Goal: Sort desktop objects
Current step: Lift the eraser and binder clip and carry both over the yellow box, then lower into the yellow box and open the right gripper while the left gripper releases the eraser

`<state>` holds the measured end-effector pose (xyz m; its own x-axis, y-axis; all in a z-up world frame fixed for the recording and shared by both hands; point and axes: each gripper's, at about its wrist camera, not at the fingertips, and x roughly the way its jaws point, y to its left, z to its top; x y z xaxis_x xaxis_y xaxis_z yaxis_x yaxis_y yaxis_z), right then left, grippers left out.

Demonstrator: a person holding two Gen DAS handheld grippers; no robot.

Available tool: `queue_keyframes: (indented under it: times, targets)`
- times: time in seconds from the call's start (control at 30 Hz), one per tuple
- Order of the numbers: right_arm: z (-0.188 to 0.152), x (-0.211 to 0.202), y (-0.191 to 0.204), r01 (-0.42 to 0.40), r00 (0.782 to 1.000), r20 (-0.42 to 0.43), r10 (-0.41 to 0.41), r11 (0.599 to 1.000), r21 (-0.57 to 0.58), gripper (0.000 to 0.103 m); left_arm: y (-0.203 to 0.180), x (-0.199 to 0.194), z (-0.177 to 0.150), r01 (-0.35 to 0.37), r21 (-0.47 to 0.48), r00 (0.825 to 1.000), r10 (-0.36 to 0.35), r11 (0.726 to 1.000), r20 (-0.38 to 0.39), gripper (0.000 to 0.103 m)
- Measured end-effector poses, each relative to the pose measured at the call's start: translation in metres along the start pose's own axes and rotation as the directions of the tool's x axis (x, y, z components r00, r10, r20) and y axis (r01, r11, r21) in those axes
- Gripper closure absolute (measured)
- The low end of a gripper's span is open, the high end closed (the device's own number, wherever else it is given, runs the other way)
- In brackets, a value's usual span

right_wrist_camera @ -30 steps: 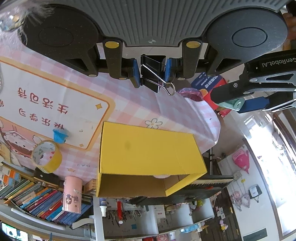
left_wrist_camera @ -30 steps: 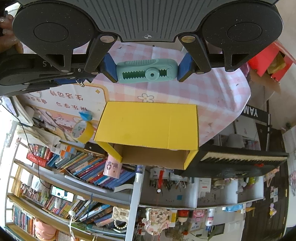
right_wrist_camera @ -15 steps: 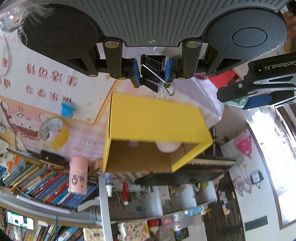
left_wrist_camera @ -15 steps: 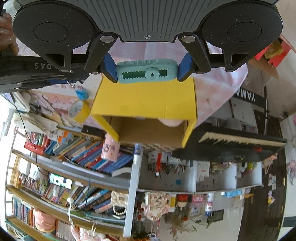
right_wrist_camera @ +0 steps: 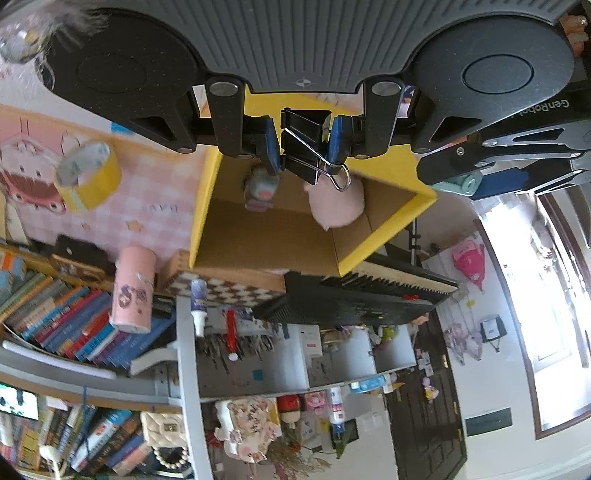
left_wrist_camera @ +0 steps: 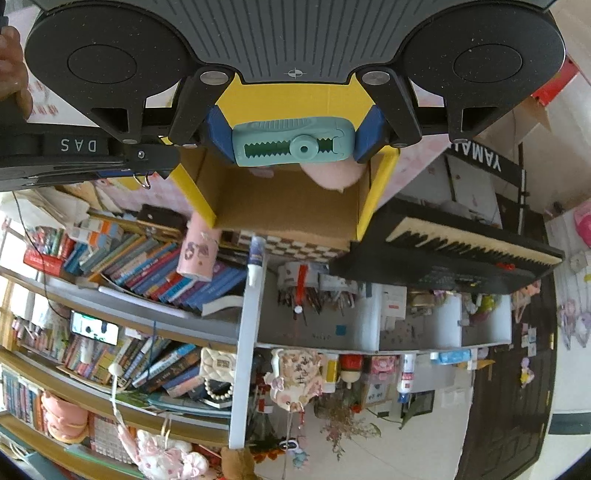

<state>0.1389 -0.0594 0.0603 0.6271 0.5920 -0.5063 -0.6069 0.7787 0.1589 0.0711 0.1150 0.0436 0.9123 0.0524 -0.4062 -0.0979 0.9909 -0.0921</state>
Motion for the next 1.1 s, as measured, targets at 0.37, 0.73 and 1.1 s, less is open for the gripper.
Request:
queue_keyframes:
  times: [0.37, 0.73, 1.1]
  targets:
    - [0.038, 0.059, -0.026, -0.033, 0.999, 0.003, 0.034, 0.994, -0.103, 0.078, -0.001, 0.062, 0.027, -0.062, -0.035, 0.998, 0.062, 0.997, 0.003, 0.033]
    - [0.046, 0.126, -0.034, -0.095, 0.991, -0.122, 0.057, 0.939, -0.332, 0.078, -0.002, 0.117, 0.024, -0.093, -0.038, 0.990, 0.089, 0.995, -0.108, 0.033]
    - [0.033, 0.169, -0.035, -0.185, 0.960, -0.277, 0.046, 0.844, -0.504, 0.078, -0.004, 0.153, 0.012, -0.134, 0.014, 0.966, 0.134, 0.991, -0.219, 0.033]
